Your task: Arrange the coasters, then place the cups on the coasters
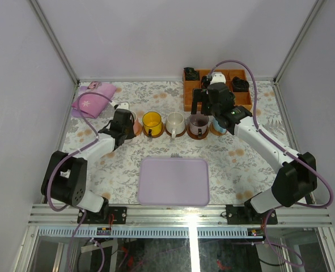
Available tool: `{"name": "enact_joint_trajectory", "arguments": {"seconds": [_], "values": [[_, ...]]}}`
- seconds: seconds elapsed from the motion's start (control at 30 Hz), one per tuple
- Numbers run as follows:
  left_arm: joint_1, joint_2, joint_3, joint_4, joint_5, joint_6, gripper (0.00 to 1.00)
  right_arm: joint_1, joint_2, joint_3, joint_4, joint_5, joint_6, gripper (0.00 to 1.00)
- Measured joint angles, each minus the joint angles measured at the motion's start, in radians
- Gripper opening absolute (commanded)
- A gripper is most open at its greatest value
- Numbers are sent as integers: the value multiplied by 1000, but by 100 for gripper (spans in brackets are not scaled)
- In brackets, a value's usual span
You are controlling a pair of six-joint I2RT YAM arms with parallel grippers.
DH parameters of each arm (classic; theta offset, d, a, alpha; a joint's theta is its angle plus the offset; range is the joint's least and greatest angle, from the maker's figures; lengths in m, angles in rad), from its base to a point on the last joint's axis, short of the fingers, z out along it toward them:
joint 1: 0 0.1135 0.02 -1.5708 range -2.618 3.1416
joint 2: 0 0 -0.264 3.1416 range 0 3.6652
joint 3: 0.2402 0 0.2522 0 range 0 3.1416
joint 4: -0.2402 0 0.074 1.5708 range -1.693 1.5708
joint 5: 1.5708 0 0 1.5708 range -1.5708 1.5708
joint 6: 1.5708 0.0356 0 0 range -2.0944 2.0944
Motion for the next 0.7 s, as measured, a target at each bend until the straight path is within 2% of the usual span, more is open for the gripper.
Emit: {"name": "enact_joint_trajectory", "arguments": {"seconds": [0.57, 0.7], "values": [[0, -31, -22, -15, 3, -19, 0, 0, 26, 0, 0, -24, 18, 99], [0, -26, -22, -9, 5, -18, 4, 0, 26, 0, 1, -24, 22, 99]]}}
